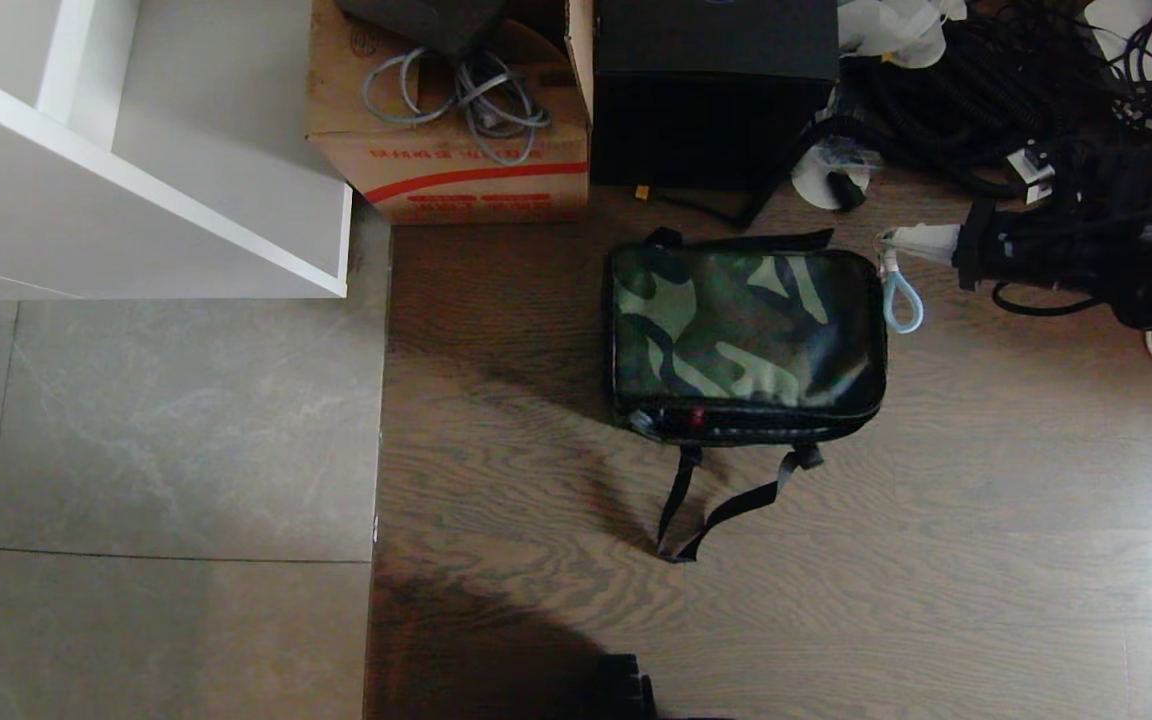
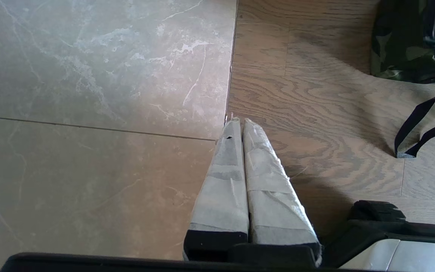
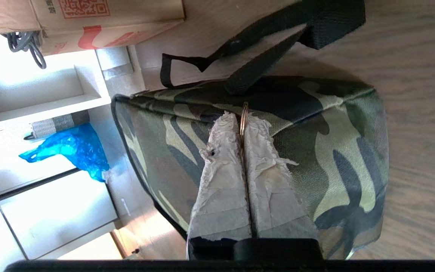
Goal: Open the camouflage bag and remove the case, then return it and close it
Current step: Open the top of the storage box
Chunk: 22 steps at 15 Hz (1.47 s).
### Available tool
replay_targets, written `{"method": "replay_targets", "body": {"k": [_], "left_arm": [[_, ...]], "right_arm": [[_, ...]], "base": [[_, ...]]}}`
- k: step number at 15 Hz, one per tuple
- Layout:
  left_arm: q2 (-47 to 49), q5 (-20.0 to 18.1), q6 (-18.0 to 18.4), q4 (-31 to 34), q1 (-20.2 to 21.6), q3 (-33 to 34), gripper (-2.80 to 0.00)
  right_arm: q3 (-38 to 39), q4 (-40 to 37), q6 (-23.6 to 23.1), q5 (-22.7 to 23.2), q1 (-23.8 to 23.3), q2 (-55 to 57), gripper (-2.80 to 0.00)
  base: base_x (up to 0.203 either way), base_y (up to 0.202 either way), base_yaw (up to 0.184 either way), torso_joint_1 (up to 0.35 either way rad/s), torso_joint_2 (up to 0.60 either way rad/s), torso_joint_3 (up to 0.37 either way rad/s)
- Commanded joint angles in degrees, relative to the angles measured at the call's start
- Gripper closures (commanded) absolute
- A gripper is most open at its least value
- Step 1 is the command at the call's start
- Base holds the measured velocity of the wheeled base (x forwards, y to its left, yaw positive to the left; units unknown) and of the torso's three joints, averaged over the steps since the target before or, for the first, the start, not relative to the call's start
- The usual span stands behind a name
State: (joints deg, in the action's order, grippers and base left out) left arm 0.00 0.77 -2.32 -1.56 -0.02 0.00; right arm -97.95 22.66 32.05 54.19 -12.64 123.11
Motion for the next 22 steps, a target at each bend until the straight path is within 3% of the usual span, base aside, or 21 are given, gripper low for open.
{"method": "replay_targets", "body": {"k": [1, 2, 3, 4, 7, 11, 14, 15, 16, 22], "left_arm": [[0.00, 0.02, -0.06, -0.02, 0.02, 0.44, 0.00], [0.00, 0.02, -0.06, -0.02, -0.03, 0.44, 0.00], [0.00, 0.02, -0.06, -0.02, -0.04, 0.44, 0.00], [0.00, 0.02, -0.06, -0.02, -0.03, 0.44, 0.00], [0.00, 0.02, -0.06, -0.02, 0.02, 0.44, 0.00], [0.00, 0.02, -0.06, -0.02, -0.06, 0.44, 0.00], [0.00, 0.02, -0.06, -0.02, -0.04, 0.44, 0.00], [0.00, 0.02, -0.06, -0.02, -0.04, 0.44, 0.00], [0.00, 0.02, -0.06, -0.02, -0.03, 0.44, 0.00], [0.00, 0.02, -0.06, -0.02, -0.03, 0.44, 0.00]], "right_arm": [[-0.53, 0.93, 0.12, 0.29, -0.07, 0.64, 0.00], [-0.14, 0.71, 0.12, 0.22, -0.19, 0.73, 0.00], [0.12, 0.74, -0.11, 0.22, -0.21, 0.88, -0.51], [0.39, 1.02, -0.32, 0.22, -0.72, 0.62, -2.80], [2.14, 0.90, -0.24, 1.28, -2.30, -0.70, -2.80], [9.29, 0.64, -0.58, 9.72, -6.67, -5.91, -2.80], [19.68, 0.16, -0.19, 14.80, -9.70, -13.90, -2.80], [23.48, -0.50, -0.09, 15.21, -10.56, -17.20, -2.22], [26.94, -1.39, -0.06, 15.48, -11.37, -20.83, 0.00], [55.55, -1.97, -3.72, 13.05, -15.07, -47.38, 0.00]], "base": [[0.000, 0.000, 0.000, 0.000, 0.00, 0.000], [0.000, 0.000, 0.000, 0.000, 0.00, 0.000], [0.000, 0.000, 0.000, 0.000, 0.00, 0.000], [0.000, 0.000, 0.000, 0.000, 0.00, 0.000], [0.000, 0.000, 0.000, 0.000, 0.00, 0.000], [0.000, 0.000, 0.000, 0.000, 0.00, 0.000], [0.000, 0.000, 0.000, 0.000, 0.00, 0.000], [0.000, 0.000, 0.000, 0.000, 0.00, 0.000], [0.000, 0.000, 0.000, 0.000, 0.00, 0.000], [0.000, 0.000, 0.000, 0.000, 0.00, 0.000]]}}
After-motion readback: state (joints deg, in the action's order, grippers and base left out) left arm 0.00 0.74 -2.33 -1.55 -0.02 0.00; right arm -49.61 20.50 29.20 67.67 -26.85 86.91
